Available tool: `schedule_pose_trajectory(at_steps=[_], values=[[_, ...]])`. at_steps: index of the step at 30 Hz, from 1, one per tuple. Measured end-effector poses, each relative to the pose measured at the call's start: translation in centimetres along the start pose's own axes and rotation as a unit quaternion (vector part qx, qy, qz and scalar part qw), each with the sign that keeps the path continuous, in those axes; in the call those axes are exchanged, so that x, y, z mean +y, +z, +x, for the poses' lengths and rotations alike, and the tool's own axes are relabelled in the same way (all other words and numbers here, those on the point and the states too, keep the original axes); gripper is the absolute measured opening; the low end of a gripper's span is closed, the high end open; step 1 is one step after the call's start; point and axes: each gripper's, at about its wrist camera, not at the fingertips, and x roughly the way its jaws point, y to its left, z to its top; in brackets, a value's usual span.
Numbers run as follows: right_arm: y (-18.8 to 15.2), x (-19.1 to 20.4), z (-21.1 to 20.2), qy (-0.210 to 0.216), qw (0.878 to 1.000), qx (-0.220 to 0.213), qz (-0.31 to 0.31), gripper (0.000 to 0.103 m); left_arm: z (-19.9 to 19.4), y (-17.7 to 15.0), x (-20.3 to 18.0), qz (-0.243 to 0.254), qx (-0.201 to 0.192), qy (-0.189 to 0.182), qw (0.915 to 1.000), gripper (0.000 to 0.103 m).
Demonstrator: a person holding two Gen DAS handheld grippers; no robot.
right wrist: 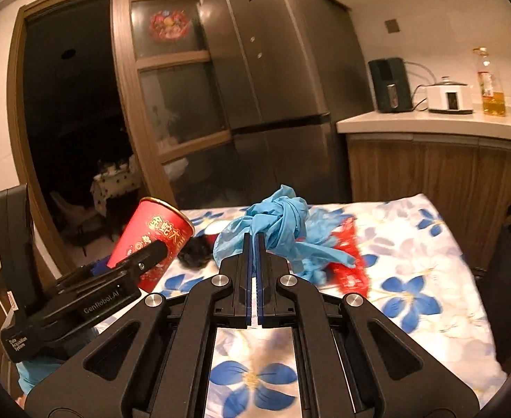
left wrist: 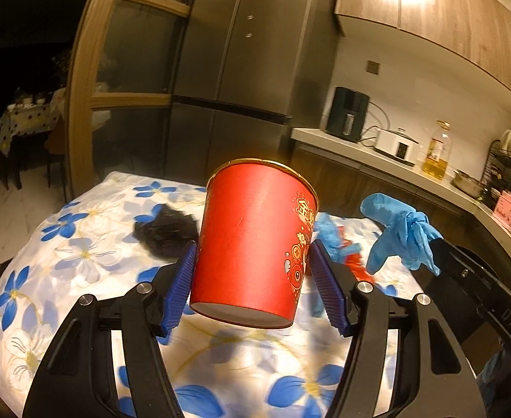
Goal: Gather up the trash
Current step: 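Carry the red cup and blue glove over the black bin with both tools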
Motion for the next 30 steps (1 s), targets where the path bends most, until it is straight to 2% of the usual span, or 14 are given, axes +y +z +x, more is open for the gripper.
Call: schedule_pose_trajectory(at_steps=[12, 20, 30], values=[[0.8, -6.0, -5.6, -0.074, 0.996, -0.035, 0.018, 0.002, 0.7, -0.3, -8.8, 0.047, -0.005, -0.073, 0.9962, 0.063], [1.4, -10.9, -8.6, -0.128, 0.989, -0.059, 0.034, 0.002, 1.9, -0.2, -15.6, 0.080, -0.012, -0.128, 0.9885, 0.063], [2.4, -17.4, -12.2, -0.205, 0.974, -0.086, 0.051, 0.002, 4.3, -0.3, -24.1, 0.108, -0.007, -0.191, 0.9756, 0.063]])
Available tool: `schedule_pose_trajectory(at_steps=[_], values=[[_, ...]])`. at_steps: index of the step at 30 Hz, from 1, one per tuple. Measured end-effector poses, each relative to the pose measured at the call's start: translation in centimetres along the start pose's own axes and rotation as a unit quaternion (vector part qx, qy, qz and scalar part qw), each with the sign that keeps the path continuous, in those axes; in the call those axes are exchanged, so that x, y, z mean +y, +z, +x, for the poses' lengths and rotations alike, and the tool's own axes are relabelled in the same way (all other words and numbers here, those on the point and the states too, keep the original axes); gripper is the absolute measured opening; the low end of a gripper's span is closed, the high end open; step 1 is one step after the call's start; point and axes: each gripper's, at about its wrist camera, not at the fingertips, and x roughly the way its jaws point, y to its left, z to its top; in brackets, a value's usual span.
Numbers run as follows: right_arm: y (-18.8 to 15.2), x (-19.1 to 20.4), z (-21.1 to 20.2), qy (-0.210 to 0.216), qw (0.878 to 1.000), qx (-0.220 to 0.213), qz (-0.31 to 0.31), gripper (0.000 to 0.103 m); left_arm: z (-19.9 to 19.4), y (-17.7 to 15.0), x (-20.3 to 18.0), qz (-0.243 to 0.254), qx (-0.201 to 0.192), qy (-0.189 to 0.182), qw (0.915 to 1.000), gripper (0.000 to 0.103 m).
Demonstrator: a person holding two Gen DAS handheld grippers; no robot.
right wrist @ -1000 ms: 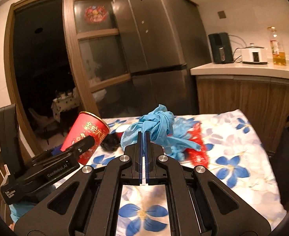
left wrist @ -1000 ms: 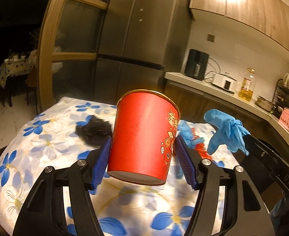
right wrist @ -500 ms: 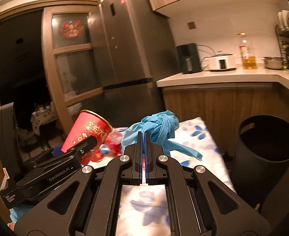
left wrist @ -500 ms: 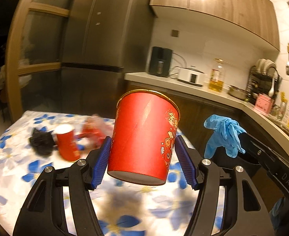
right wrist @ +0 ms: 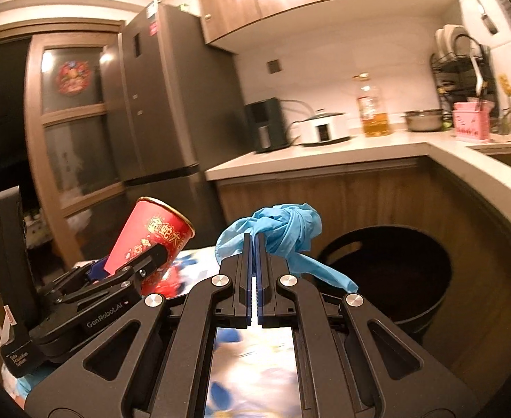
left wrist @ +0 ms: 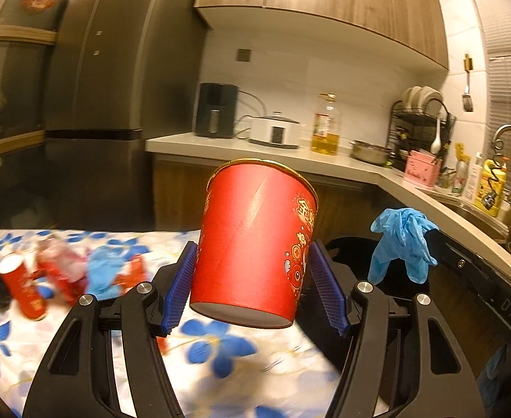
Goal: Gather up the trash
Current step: 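Carry the red cup and blue glove over the black bin with both tools, then open both tools to drop the red cup and blue glove into the bin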
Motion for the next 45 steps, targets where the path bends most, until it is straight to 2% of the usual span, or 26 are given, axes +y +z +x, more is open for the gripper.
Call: schedule_pose_trajectory(at_steps=[8, 17, 30, 45], values=[[1.4, -5.0, 0.2, -0.047, 0.999, -0.010, 0.014, 0.002, 3.6, 0.8, -5.3, 0.018, 0.003, -0.044, 0.9988, 0.063], [1.8, -8.9, 0.4, -0.073, 0.997, -0.011, 0.032, 0.002, 6.5, 1.1, -10.0, 0.044, 0.007, -0.074, 0.9963, 0.063], [1.8, -12.0, 1.2, -0.083, 0.995, -0.002, 0.052, 0.002, 9.2, 0.8, -12.3, 0.054, 0.018, -0.093, 0.9940, 0.063], [2.3, -13.1, 3.4, -0.074, 0.995, 0.015, 0.065, 0.002, 11.8, 0.1, -12.7, 0.055, 0.040, -0.098, 0.9929, 0.063]])
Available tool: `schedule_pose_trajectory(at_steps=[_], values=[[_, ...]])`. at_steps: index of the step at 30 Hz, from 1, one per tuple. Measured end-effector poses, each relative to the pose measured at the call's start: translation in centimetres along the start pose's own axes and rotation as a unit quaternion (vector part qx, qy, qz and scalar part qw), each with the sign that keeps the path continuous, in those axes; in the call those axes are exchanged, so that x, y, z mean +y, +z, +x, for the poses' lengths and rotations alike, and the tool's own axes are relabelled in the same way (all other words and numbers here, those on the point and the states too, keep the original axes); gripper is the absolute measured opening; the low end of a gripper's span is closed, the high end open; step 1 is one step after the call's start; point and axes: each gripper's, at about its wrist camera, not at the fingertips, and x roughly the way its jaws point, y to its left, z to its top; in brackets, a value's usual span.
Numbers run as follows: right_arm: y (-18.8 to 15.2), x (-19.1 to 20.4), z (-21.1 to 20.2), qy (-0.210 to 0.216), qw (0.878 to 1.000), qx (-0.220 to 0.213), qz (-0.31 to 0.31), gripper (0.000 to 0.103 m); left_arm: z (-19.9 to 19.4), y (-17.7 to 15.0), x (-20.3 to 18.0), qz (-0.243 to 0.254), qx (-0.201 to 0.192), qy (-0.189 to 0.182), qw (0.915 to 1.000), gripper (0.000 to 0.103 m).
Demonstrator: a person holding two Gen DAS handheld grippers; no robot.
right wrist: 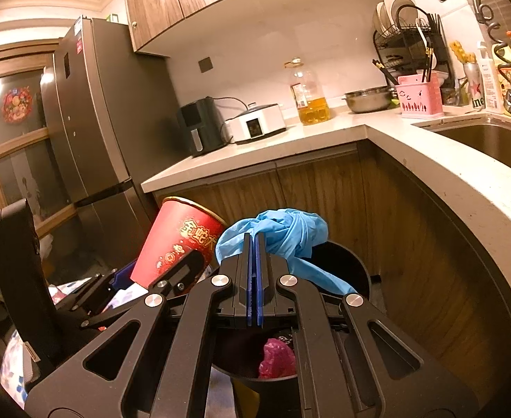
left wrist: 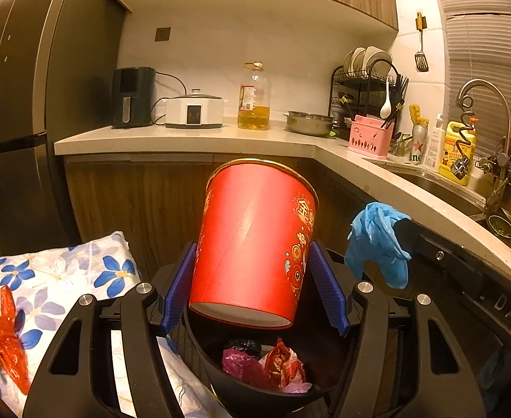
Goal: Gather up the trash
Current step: 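Open both tools to drop the red cup and blue glove into the bin, then move both open tools back over the table trash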
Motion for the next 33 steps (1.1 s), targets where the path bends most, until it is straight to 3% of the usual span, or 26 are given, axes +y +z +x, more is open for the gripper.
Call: schedule_pose_trajectory(at_steps=[16, 18, 27, 33], values=[[1.0, -1.1, 2.1, -0.003, 1.000, 0.009, 0.017, 0.003, 2.1, -0.7, 0.2, 0.002, 0.018, -0.016, 0.9997, 0.064], [1.0, -1.3, 2.4, -0.006, 1.000, 0.013, 0.023, 0.011, 2.2, -0.8, 0.3, 0.000, 0.019, -0.017, 0.9997, 0.071], [0.9, -2.2, 2.0, -0.020, 0.999, 0.006, 0.043, 0.056, 2.0, -1.1, 2.0, -0.024, 0.024, -0.009, 0.9994, 0.084], [0.2, -1.7, 1.2, -0.035, 0.999, 0.002, 0.032, 0.077, 0.6, -1.9, 3.8, -0.045, 0.032, 0.018, 0.9983, 0.088]])
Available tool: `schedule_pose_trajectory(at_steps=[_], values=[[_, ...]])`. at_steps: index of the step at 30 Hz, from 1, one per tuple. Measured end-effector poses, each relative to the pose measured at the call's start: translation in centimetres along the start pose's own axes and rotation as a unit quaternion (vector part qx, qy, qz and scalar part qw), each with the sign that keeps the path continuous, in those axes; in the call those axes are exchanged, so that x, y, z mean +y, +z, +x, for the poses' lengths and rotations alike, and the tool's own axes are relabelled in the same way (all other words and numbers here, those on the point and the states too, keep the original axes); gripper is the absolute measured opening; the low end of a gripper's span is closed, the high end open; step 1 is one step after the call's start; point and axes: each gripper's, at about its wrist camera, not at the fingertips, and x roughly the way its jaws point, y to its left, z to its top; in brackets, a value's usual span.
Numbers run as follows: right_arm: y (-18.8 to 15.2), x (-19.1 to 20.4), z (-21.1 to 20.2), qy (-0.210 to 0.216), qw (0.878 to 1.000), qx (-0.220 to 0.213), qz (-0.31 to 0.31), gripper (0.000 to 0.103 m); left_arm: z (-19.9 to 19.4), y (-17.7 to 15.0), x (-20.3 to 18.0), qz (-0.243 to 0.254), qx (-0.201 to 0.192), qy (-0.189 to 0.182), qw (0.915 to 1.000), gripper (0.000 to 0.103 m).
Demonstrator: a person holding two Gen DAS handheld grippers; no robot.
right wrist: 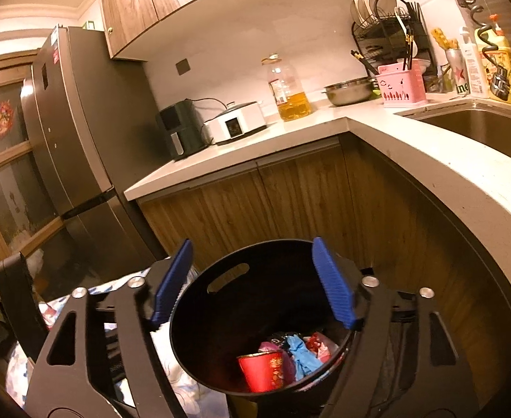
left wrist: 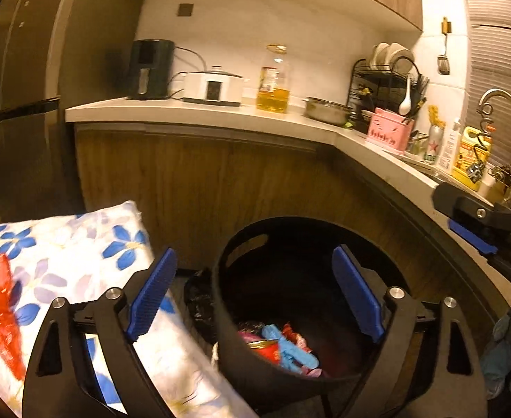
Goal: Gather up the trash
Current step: 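Move both open tools back over the table trash, then grasp the blue plastic bag with the left tool while the right tool grasps the red bag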
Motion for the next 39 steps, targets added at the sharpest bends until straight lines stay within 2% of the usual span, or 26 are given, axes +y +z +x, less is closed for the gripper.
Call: schedule_pose_trajectory(at_steps=[5, 13, 20, 26, 33, 39], values=[[-1.3, 0.9, -0.9, -0.020, 1.000, -0.002, -0.016, 0.081, -2.1, -0.9, 1.9, -0.014, -0.002, 0.039, 0.9991, 0.093], [-3.6, 3.5, -2.9, -0.035, 0.998, -0.022, -0.042, 0.088, -6.7, -2.7, 6.0, -0.042, -0.021, 0.115, 0.9922, 0.094], [-5.7, 7.0, -3.9, -0.008, 0.998, -0.028, -0.057, 0.088, -11.7, -4.5, 10.0, -0.054, -0.050, 0.188, 0.9794, 0.094], [-8.4, 11.5, -3.6, 0.017, 0.997, -0.015, -0.080, 0.088, -14.8, -5.7, 13.2, -0.059, -0.057, 0.229, 0.9699, 0.094], [-11.1, 16.3, -3.1, 0.045, 0.993, 0.002, -0.105, 0.088, -16.7, -7.3, 17.0, -0.078, -0.052, 0.259, 0.9614, 0.094], [-12.3, 18.7, -2.5, 0.055, 0.992, 0.009, -0.111, 0.090, -17.1, -8.3, 19.4, -0.086, -0.047, 0.278, 0.9555, 0.094]])
